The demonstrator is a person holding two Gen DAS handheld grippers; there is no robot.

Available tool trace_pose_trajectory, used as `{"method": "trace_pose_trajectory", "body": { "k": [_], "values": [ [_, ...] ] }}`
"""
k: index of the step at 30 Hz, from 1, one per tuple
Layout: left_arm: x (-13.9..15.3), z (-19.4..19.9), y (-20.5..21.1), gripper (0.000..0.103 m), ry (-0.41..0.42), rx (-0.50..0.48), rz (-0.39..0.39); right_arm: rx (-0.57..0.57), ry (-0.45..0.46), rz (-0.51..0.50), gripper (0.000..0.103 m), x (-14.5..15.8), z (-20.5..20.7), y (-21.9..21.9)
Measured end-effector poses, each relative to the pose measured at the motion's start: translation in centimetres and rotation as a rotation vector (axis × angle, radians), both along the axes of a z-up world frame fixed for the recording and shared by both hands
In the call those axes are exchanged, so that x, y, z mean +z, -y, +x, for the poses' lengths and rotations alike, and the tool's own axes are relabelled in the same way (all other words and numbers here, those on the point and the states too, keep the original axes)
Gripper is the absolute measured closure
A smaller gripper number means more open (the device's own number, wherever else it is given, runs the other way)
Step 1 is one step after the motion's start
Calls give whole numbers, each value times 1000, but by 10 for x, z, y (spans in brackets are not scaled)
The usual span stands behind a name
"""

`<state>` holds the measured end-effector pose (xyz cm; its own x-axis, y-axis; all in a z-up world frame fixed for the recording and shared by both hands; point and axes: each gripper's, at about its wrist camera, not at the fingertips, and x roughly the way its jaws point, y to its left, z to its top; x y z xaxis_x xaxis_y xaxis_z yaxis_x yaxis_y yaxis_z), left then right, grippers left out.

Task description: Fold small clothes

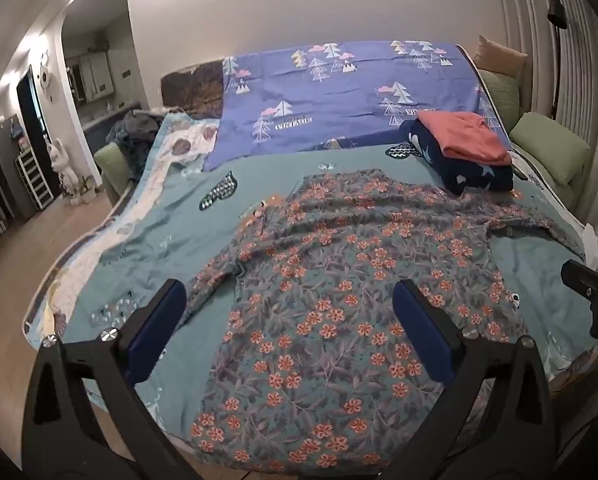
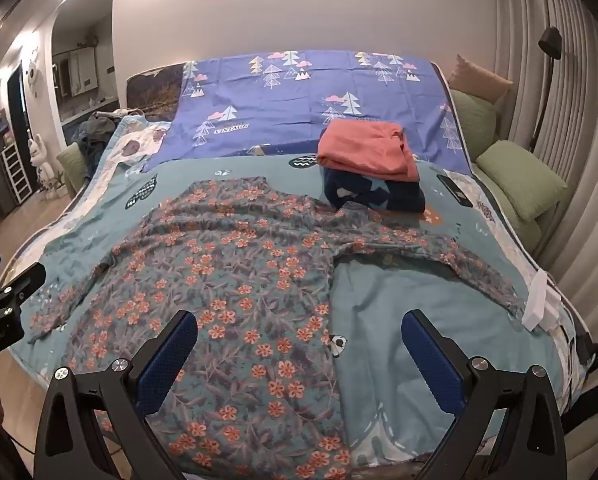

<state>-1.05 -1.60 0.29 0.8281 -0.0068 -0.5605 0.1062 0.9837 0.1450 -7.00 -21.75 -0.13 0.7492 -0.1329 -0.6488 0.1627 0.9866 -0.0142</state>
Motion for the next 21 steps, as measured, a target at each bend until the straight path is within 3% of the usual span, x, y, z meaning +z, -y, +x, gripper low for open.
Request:
{"method": "trace_pose_trajectory", "body": {
  "k": [5, 14, 21],
  "values": [
    [0, 0, -5, 0, -28, -25, -47, 0, 1, -7, 0, -1, 0, -4],
    [-3, 4, -13, 0, -61, 61, -39, 1, 3, -13, 0, 3, -2, -3],
    [-3, 4, -18, 0, -80, 57, -73, -5, -1, -18, 0, 5, -3, -1]
  ]
}}
